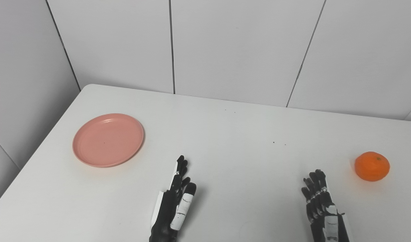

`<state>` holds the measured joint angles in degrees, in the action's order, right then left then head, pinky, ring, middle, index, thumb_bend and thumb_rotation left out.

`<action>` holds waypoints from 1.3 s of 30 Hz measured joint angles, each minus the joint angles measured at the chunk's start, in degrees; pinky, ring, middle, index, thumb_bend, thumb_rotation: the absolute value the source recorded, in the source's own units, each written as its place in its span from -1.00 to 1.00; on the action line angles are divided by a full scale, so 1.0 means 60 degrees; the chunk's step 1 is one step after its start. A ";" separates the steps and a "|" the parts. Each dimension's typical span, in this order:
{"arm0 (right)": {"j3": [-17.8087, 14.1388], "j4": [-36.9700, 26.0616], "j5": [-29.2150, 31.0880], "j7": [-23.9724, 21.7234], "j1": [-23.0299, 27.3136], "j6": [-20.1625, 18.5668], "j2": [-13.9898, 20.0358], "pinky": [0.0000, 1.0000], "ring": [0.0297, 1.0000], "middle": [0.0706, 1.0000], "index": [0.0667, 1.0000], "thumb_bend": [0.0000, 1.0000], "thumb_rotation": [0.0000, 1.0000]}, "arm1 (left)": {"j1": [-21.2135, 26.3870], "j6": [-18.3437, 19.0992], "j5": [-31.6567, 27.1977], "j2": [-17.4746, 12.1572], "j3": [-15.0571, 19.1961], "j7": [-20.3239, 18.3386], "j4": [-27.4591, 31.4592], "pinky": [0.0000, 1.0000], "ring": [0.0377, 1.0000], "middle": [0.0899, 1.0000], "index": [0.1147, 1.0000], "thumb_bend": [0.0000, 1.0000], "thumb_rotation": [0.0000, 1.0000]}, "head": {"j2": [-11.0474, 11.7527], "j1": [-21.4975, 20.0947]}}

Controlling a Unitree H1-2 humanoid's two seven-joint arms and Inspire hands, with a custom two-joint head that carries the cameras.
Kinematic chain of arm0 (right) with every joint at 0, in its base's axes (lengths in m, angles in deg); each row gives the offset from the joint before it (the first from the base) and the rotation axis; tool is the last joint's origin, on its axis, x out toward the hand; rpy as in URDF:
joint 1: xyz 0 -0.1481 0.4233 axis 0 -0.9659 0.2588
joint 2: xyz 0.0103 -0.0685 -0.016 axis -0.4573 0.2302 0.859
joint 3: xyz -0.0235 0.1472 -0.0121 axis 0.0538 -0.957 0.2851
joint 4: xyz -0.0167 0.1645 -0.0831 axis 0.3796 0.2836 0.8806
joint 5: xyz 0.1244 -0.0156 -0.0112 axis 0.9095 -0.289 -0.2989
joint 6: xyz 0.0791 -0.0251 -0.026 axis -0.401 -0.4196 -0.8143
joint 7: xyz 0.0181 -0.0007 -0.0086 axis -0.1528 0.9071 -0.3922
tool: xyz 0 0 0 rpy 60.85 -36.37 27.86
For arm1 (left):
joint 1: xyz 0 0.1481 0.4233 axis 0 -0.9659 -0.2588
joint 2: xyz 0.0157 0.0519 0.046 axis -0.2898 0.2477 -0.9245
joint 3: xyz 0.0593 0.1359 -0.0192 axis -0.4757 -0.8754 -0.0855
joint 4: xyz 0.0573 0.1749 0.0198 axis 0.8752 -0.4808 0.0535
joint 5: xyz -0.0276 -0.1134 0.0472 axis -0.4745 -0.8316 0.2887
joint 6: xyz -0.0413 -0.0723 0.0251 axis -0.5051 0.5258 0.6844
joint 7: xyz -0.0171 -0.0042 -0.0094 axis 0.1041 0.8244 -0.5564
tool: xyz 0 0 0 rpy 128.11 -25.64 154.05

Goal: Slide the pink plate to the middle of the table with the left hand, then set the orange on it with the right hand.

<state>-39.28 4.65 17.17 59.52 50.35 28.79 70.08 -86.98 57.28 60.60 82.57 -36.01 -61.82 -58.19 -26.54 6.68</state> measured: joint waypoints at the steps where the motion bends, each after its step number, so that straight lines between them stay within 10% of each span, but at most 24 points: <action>1: -0.0001 0.0030 0.0000 0.0001 0.0016 0.0024 0.0003 1.00 1.00 1.00 0.99 0.72 1.00 | 0.0005 -0.0033 0.0000 0.0004 -0.0001 0.0000 -0.0023 0.86 1.00 1.00 1.00 0.54 0.93 | 0.0000 0.0000; 21: 0.0016 0.0182 0.0089 -0.0004 0.0079 0.0236 0.0012 1.00 1.00 1.00 1.00 0.75 1.00 | 0.0048 -0.0638 -0.0058 0.0012 0.0094 -0.0005 -0.0198 0.83 0.99 1.00 1.00 0.46 0.88 | 0.0293 0.0059; 27: 0.0058 0.0042 0.0111 0.0009 0.0062 0.0142 0.0005 1.00 1.00 1.00 1.00 0.69 1.00 | 0.0013 -0.0703 -0.0666 -0.0019 0.0196 -0.0166 0.0035 0.94 0.93 0.92 0.93 0.87 0.78 | 0.0190 0.0205; 39: 0.0084 -0.0065 0.0069 0.0033 0.0046 -0.0150 0.0004 1.00 1.00 1.00 0.97 0.68 1.00 | 0.0245 -0.0007 -0.2128 -0.0070 0.0597 -0.1005 0.1515 0.74 0.73 0.76 0.76 0.99 0.65 | 0.0117 0.0278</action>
<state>-38.77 4.26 17.59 59.72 50.63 27.88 70.10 -85.51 57.24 47.83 82.15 -32.42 -67.85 -49.10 -25.84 8.35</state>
